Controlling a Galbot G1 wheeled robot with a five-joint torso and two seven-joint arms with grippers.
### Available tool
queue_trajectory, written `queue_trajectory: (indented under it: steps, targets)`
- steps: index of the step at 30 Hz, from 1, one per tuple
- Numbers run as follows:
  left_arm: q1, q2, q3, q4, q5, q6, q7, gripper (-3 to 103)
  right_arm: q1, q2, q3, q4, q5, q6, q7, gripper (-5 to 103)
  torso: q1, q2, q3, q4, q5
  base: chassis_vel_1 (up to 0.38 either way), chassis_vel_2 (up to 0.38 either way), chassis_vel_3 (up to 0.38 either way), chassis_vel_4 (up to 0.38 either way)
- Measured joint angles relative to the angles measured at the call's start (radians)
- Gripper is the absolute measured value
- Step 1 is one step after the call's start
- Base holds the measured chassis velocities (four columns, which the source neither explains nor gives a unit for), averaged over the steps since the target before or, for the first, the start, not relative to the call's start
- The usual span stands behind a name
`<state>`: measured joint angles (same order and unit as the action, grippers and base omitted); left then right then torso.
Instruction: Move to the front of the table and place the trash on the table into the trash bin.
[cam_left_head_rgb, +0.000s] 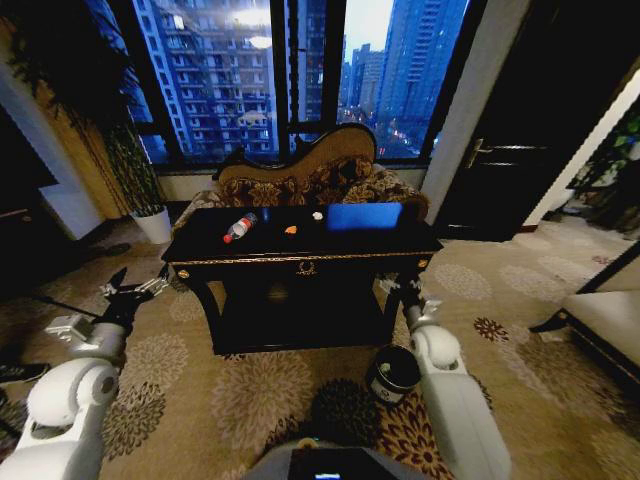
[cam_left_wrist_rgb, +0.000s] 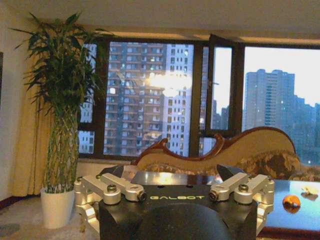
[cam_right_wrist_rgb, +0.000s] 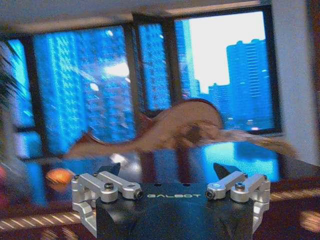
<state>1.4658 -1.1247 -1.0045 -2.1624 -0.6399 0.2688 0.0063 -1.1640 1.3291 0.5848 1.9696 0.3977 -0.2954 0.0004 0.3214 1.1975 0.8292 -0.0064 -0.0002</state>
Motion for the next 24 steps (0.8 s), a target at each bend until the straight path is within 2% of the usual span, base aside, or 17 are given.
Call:
queue_trajectory:
  steps: [4,12,15,18,24]
  targets:
    - [-0.002,0.007,-0.001,0.008,-0.008,-0.013,0.002,100,-0.012,-0.007,-0.002,0.101,0.095,-0.036,0.0,100,0.0,0.0,0.0,-0.0001,-0.0002,0.0,0.0,0.0,0.0]
    - [-0.005,0.014,-0.008,0.013,-0.009,-0.009,0.003,100,-0.042,-0.016,-0.011,0.105,0.054,-0.022,0.0,100,0.0,0.0,0.0,-0.0001,0.0001,0.0,0.0,0.0,0.0]
    - [-0.006,0.017,-0.012,0.012,-0.015,0.006,0.001,100,-0.043,-0.018,-0.009,0.099,0.044,-0.018,0.0,100,0.0,0.0,0.0,-0.0001,0.0001,0.0,0.0,0.0,0.0]
    - [-0.015,0.022,-0.021,-0.008,-0.032,0.065,-0.022,100,-0.041,-0.024,-0.005,0.083,0.026,-0.012,0.0,100,0.0,0.0,0.0,-0.0002,0.0001,-0.068,0.054,0.066,-0.046]
    - [-0.022,0.026,-0.034,-0.018,-0.035,0.114,-0.038,100,-0.032,-0.024,-0.004,0.055,-0.002,-0.005,0.0,100,0.0,0.0,0.0,-0.0002,0.0001,-0.12,0.108,0.115,-0.102]
